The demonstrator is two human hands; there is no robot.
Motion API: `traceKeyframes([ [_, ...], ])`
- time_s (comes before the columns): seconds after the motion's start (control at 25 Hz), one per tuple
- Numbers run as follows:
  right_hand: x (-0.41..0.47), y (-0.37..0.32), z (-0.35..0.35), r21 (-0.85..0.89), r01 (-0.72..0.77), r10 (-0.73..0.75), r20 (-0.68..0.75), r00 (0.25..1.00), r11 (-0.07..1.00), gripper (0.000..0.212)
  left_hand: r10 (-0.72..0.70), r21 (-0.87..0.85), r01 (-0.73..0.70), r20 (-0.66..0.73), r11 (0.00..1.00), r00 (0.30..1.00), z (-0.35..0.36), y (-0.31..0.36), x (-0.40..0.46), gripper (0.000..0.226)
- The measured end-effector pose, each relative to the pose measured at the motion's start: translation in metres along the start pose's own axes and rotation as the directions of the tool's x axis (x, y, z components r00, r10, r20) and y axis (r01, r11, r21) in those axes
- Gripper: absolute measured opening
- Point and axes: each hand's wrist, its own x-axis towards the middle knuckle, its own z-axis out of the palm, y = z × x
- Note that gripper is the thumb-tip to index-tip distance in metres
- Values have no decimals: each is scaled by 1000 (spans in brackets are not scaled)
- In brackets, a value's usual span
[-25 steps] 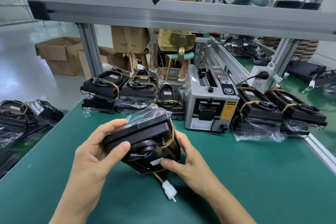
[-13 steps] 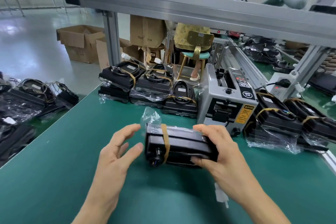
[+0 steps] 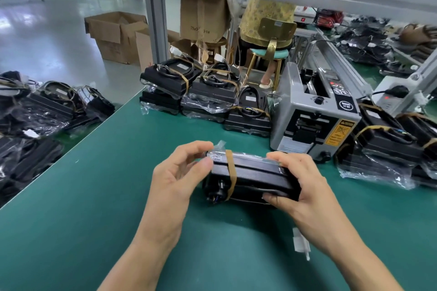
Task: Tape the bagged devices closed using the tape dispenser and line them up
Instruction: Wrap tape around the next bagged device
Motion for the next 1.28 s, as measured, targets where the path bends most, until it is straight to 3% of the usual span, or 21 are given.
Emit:
traceKeyframes([
  [0.12,-4,2,3,-27,13,-14,-14,1000,1000,69,-87,-66,78,-134,995,987,11,3,9,7],
  [0.36,-7,4,6,-56,47,-49,-39,998,997,69,-85,-7,86,-277,996,957,30,9,13,24],
  [0.52,-8,6,8,-58,39,-42,-50,998,998,72,-126,-58,115,-240,992,963,28,7,8,25],
  [0.8,-7,3,6,-82,39,-41,-30,999,996,74,-137,-42,135,-42,990,990,8,5,-2,46],
  [0.92,-6,3,5,-114,22,-24,-14,1000,993,72,-116,-68,115,-12,991,993,5,8,3,28],
  [1.04,-5,3,5,-151,7,-4,22,1000,989,69,-99,-48,95,-85,994,991,11,7,9,17],
  [1.2,-5,10,-13,62,-94,90,73,993,994,73,-95,-59,85,-187,995,978,16,3,15,25],
  [1.28,-7,16,-21,206,-113,105,50,993,972,64,-79,-45,71,-209,996,975,18,1,15,26],
])
